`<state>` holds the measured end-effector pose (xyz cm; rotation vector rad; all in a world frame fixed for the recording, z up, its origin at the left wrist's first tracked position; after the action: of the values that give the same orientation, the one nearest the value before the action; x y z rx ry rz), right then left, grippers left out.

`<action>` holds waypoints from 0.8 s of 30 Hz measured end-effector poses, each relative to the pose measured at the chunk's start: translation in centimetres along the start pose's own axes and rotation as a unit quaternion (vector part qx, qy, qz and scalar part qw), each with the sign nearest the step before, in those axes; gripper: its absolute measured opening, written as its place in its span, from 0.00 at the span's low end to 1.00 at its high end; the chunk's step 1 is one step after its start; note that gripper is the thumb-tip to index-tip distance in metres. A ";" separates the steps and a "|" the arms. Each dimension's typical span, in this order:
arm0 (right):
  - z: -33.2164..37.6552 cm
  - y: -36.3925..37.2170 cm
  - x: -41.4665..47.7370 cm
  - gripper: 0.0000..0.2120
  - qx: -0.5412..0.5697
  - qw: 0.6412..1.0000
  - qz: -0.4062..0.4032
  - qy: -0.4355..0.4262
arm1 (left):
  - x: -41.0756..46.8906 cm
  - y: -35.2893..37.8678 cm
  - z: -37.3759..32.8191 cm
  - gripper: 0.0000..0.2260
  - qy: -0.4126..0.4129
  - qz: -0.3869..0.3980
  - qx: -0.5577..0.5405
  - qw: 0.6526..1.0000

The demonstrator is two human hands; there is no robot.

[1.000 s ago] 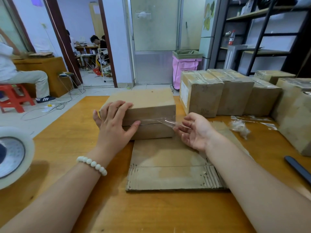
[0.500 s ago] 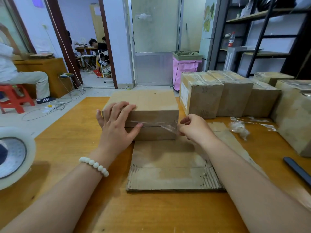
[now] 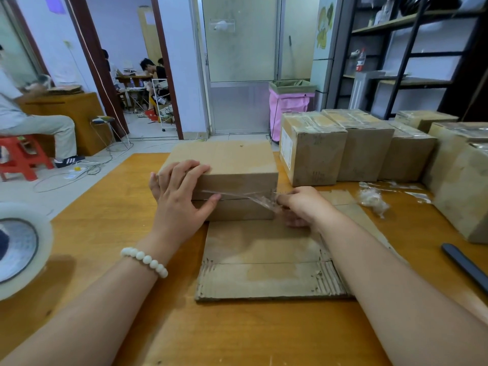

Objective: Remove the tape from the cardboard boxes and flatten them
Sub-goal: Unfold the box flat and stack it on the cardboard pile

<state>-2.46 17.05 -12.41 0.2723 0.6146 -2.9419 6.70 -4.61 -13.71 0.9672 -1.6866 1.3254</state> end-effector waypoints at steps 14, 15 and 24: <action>-0.4 -0.9 0.9 0.02 -0.047 0.991 0.108 -0.065 | 0.2 0.0 0.3 0.21 0.017 0.009 -0.016 1.000; -0.6 -1.0 0.8 0.02 0.005 0.990 0.136 -0.039 | 0.2 0.0 0.4 0.21 0.019 0.013 -0.017 1.000; 0.1 -0.6 -0.6 0.04 0.003 0.985 0.121 -0.123 | 0.0 0.2 0.9 0.21 0.002 -0.009 -0.015 1.000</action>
<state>-2.01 17.63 -11.99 -0.0181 0.4979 -2.6858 6.39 -5.48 -13.96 0.9607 -1.6863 1.2856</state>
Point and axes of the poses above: each hand's wrist, its own x-axis towards the middle knuckle, its own y-axis out of the palm, z = x × y, the point moved 2 cm from there along x, towards the middle knuckle, and after that the axes turned 9 degrees about -z, right-handed, at the moved point
